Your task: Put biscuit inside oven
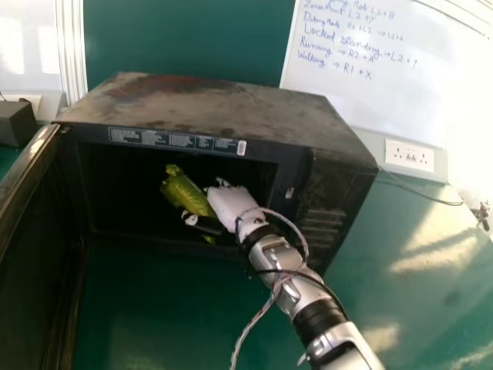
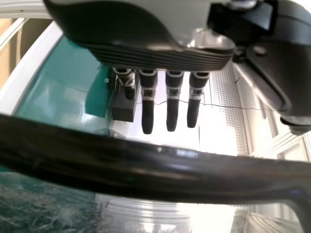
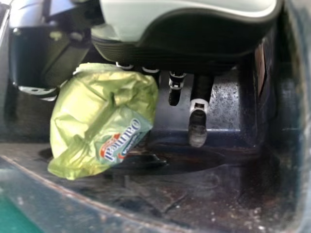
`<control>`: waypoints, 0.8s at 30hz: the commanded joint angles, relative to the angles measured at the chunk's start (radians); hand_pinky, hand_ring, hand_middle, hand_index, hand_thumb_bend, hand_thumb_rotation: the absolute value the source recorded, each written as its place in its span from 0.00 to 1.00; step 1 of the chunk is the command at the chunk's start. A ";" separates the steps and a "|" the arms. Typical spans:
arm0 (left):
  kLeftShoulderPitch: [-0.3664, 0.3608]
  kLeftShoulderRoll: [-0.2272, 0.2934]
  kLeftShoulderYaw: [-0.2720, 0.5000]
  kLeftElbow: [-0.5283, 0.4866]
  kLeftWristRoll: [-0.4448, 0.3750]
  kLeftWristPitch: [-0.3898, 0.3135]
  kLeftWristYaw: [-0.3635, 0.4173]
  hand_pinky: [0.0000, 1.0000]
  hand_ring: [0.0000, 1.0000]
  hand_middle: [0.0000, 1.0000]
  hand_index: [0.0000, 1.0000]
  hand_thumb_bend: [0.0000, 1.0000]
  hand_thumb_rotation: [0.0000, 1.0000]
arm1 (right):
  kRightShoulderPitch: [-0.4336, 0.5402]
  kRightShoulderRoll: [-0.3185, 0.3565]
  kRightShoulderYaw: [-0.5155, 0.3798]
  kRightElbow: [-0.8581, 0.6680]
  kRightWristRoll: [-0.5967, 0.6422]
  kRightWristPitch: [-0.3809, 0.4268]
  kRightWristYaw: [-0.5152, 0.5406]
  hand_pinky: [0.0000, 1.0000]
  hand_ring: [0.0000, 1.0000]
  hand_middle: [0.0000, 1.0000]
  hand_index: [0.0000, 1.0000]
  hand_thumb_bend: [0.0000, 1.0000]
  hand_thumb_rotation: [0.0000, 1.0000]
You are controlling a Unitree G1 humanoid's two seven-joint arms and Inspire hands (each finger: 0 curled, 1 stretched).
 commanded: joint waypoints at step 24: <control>0.032 -0.056 0.006 0.014 -0.007 -0.024 -0.050 0.89 0.81 0.82 0.85 0.80 0.81 | -0.156 0.062 0.012 0.306 0.094 0.045 -0.050 0.16 0.30 0.54 0.48 0.50 0.05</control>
